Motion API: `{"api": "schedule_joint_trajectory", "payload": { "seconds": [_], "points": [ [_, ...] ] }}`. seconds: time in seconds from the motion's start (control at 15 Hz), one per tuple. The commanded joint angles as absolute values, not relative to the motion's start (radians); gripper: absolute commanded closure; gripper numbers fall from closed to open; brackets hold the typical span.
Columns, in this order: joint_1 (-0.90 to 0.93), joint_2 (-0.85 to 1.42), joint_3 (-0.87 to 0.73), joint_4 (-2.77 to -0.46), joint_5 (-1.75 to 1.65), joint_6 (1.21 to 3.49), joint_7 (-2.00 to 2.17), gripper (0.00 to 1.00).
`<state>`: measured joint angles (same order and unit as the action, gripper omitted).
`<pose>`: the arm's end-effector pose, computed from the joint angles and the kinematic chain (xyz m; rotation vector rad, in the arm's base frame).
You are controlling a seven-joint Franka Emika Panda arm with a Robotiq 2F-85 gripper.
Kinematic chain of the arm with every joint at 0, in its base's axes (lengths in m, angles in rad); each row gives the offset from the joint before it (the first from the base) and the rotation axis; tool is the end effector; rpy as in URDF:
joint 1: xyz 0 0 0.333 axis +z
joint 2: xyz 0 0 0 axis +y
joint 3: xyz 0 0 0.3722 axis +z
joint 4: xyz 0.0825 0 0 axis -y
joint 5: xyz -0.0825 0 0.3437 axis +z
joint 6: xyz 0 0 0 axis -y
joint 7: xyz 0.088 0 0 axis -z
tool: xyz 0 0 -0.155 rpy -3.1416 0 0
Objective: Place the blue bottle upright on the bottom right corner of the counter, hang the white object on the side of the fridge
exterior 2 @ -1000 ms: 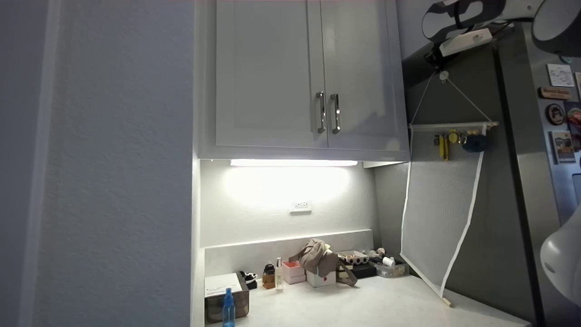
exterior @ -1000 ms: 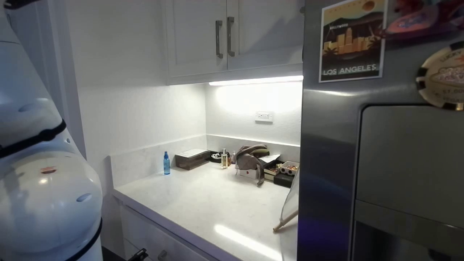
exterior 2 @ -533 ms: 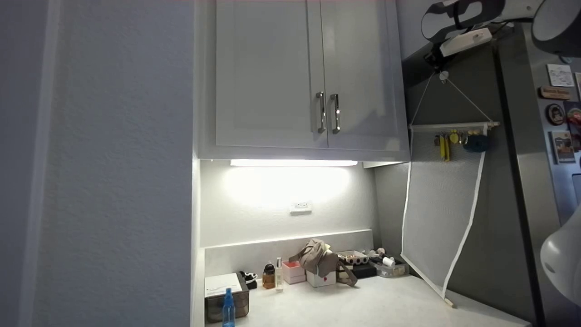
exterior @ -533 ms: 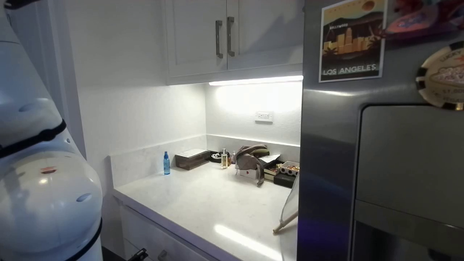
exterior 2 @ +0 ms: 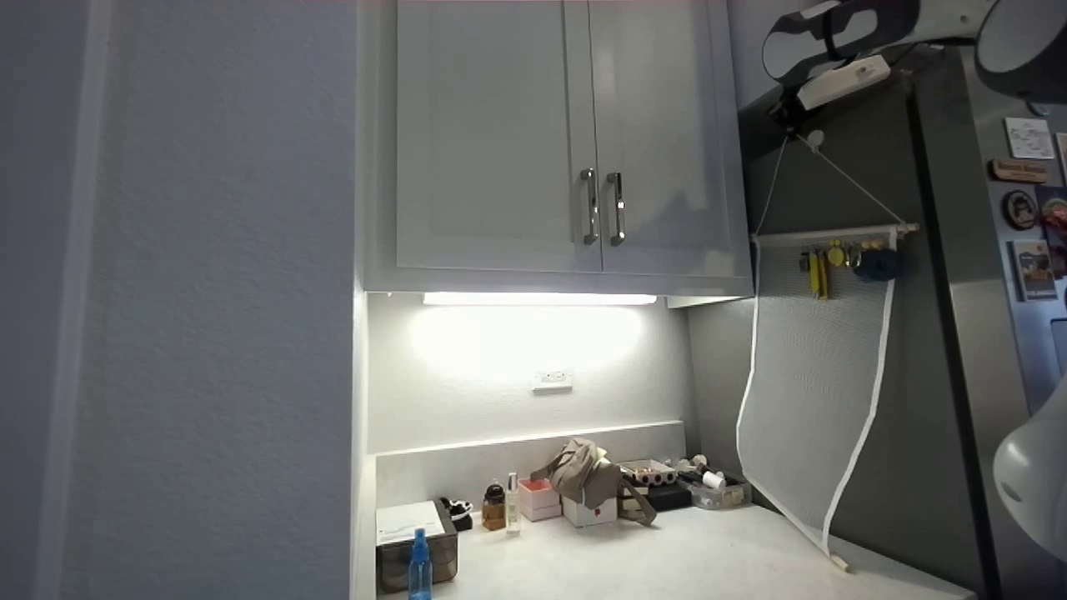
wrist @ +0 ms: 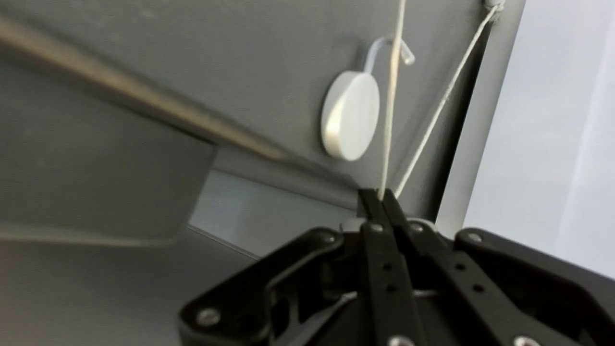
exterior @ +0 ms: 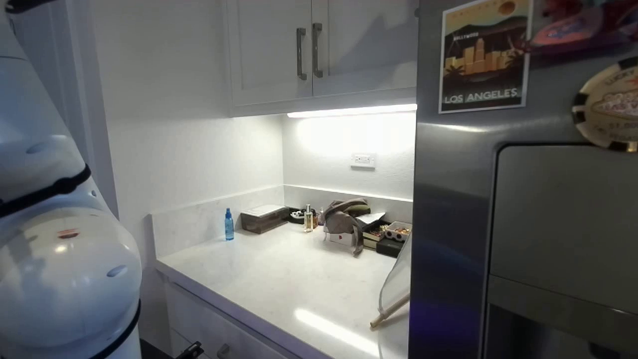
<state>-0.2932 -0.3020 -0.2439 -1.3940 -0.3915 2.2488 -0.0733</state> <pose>0.3239 -0.2695 0.9602 2.1328 -0.4890 1.2153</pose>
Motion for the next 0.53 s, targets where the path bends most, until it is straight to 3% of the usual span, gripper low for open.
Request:
{"api": "schedule_joint_trajectory", "payload": {
  "seconds": [0.0, 0.47],
  "points": [
    [-0.292, -0.316, -0.234, -1.436, -0.418, 2.26, -0.09, 1.0],
    [-0.29, -0.316, -0.238, -1.46, -0.424, 2.25, -0.099, 1.0]
  ]
}}
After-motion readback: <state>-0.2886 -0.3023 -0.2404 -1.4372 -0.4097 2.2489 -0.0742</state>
